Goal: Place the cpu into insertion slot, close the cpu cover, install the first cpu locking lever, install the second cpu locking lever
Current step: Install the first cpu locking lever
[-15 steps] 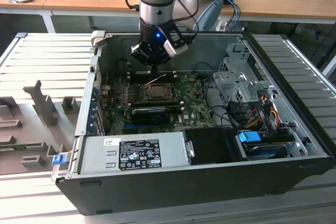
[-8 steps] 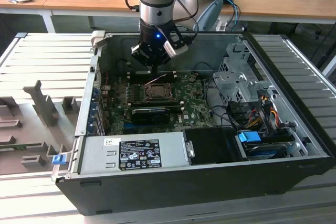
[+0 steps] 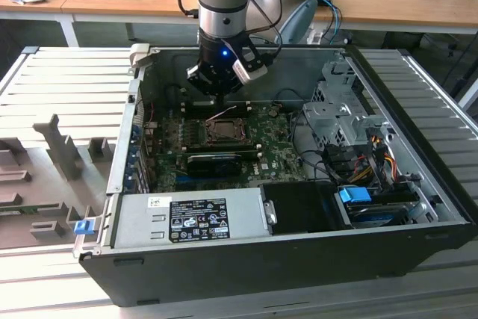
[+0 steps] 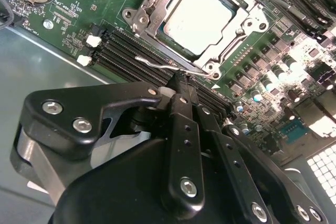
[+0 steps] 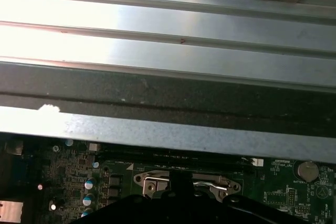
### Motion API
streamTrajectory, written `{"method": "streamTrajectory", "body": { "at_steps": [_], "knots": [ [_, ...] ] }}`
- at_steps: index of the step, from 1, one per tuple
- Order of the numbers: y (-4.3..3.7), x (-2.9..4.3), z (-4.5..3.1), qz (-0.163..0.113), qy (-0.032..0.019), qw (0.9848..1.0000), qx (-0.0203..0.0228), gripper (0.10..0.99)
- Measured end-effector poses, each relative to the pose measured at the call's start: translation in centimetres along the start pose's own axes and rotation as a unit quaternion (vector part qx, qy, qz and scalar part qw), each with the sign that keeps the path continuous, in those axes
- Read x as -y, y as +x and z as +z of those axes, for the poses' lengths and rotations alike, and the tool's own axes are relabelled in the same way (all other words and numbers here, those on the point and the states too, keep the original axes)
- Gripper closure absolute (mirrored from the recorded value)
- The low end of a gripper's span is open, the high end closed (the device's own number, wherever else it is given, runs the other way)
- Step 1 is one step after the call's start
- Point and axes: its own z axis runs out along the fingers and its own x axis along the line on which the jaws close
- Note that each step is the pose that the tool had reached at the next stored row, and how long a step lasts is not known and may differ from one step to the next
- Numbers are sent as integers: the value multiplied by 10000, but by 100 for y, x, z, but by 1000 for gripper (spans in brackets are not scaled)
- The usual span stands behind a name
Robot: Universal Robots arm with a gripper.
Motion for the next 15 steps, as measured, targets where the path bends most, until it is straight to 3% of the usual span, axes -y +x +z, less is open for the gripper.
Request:
{"method": "streamTrajectory", "body": {
  "at_steps": [6, 10, 15],
  "knots": [
    [0, 1, 15, -1, -3, 10000, 2, 980],
    [-25, 5, 51, 0, -75, 10000, 9, 980],
    [-59, -9, 95, 7, -80, 10000, 10, 980]
  ]
}}
